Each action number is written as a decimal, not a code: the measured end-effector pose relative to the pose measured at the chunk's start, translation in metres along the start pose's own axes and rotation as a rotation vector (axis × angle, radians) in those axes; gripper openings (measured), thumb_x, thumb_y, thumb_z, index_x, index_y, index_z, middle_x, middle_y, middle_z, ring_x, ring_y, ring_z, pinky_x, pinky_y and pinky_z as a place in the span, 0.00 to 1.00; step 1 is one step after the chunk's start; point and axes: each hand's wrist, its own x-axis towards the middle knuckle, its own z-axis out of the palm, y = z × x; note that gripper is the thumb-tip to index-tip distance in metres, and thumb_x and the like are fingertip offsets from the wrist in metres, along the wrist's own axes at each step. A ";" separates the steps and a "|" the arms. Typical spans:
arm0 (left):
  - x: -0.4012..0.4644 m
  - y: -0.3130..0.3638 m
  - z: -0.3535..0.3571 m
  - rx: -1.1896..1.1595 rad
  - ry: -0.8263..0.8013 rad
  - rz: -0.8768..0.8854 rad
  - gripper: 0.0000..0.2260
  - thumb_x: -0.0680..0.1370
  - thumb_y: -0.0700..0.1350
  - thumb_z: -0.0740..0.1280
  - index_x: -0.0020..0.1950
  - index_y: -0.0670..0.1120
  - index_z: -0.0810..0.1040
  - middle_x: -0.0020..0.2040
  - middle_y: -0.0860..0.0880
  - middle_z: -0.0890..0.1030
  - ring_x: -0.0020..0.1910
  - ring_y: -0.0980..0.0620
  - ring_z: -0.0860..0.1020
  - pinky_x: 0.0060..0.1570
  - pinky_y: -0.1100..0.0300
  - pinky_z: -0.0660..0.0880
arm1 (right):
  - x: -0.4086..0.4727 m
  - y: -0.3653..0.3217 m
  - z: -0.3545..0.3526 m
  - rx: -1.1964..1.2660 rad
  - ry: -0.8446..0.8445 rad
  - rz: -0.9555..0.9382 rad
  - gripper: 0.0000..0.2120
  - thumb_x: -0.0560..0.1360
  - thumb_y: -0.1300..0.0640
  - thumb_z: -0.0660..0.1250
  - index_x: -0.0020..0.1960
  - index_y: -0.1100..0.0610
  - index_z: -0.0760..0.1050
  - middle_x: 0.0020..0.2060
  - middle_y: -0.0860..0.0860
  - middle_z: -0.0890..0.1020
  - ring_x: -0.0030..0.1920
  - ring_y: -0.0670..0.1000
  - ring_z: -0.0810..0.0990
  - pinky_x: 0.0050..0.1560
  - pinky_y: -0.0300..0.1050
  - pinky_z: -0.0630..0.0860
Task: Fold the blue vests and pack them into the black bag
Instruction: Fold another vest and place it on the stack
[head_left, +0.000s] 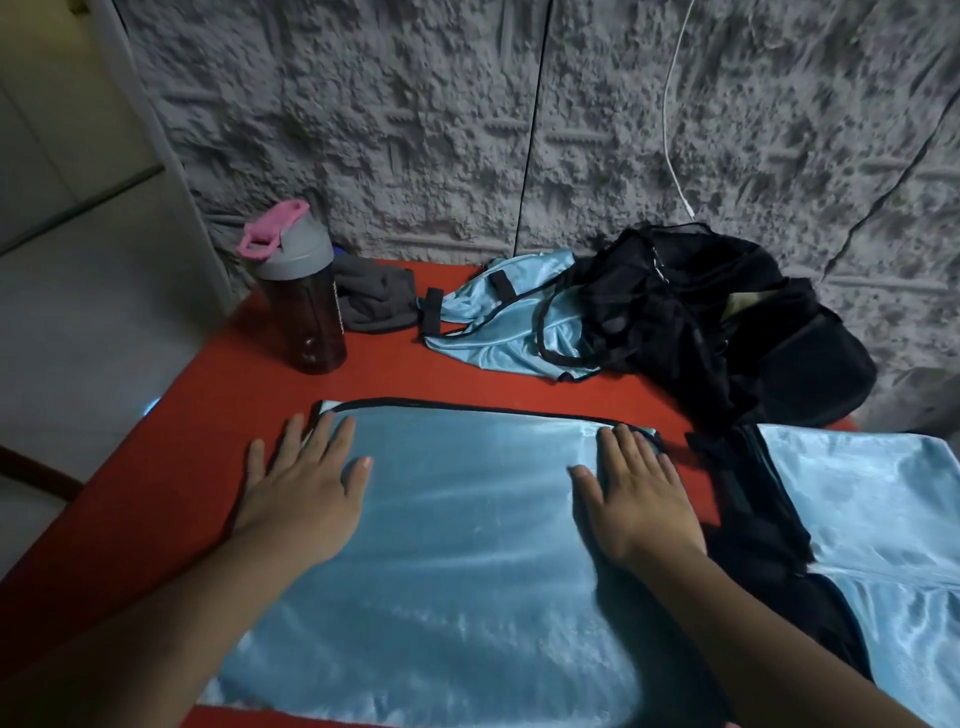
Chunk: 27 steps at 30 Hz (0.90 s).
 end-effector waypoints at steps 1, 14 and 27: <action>0.001 -0.008 -0.001 0.001 -0.011 -0.019 0.28 0.82 0.62 0.38 0.81 0.59 0.40 0.82 0.58 0.40 0.82 0.47 0.42 0.78 0.40 0.44 | 0.000 0.000 0.001 0.000 0.001 -0.003 0.37 0.80 0.31 0.38 0.84 0.50 0.45 0.83 0.49 0.48 0.82 0.48 0.43 0.81 0.50 0.43; -0.086 0.065 -0.035 -0.073 0.086 0.296 0.36 0.76 0.62 0.35 0.83 0.51 0.52 0.83 0.49 0.50 0.82 0.46 0.45 0.79 0.43 0.44 | -0.072 -0.086 -0.034 0.344 -0.003 -0.236 0.32 0.85 0.46 0.51 0.83 0.58 0.47 0.82 0.55 0.51 0.82 0.53 0.46 0.81 0.49 0.45; -0.107 0.012 0.020 -0.013 0.063 0.099 0.38 0.75 0.64 0.33 0.83 0.51 0.47 0.83 0.51 0.49 0.82 0.50 0.45 0.80 0.52 0.45 | -0.140 -0.019 -0.010 0.060 -0.066 -0.091 0.37 0.80 0.34 0.37 0.83 0.52 0.41 0.83 0.48 0.44 0.81 0.46 0.36 0.81 0.50 0.38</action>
